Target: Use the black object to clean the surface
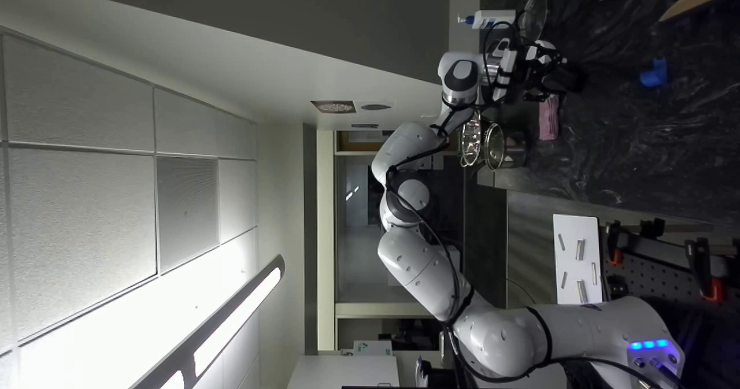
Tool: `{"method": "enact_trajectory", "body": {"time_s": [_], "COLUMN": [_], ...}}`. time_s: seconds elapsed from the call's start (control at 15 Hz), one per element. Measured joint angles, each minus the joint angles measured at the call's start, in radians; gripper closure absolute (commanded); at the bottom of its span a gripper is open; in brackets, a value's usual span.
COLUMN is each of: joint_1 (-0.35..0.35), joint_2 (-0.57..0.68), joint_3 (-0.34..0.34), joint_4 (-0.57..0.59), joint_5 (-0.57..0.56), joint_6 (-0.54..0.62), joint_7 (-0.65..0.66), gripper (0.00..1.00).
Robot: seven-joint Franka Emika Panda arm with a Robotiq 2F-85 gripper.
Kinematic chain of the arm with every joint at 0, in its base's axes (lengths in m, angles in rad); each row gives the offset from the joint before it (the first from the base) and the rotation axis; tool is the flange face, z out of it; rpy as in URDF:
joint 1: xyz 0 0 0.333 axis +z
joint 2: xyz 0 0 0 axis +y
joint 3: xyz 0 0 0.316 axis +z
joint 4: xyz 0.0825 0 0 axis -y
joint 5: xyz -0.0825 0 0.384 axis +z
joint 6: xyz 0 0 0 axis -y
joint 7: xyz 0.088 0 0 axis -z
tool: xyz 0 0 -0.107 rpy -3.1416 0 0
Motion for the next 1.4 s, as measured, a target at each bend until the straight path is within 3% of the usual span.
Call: {"method": "enact_trajectory", "body": {"time_s": [0.47,0.53,0.67,1.4], "joint_1": [0.0,0.0,0.0,0.016], "joint_2": [0.0,0.0,0.001,0.0], "joint_3": [0.0,0.0,0.0,0.001], "joint_4": [0.0,0.0,0.0,0.064], "joint_5": [0.0,0.0,0.0,-0.001], "joint_6": [-0.002,-0.002,-0.002,-0.003], "joint_7": [0.0,0.0,0.0,0.0], "gripper": [0.2,0.05,0.0,0.0]}}
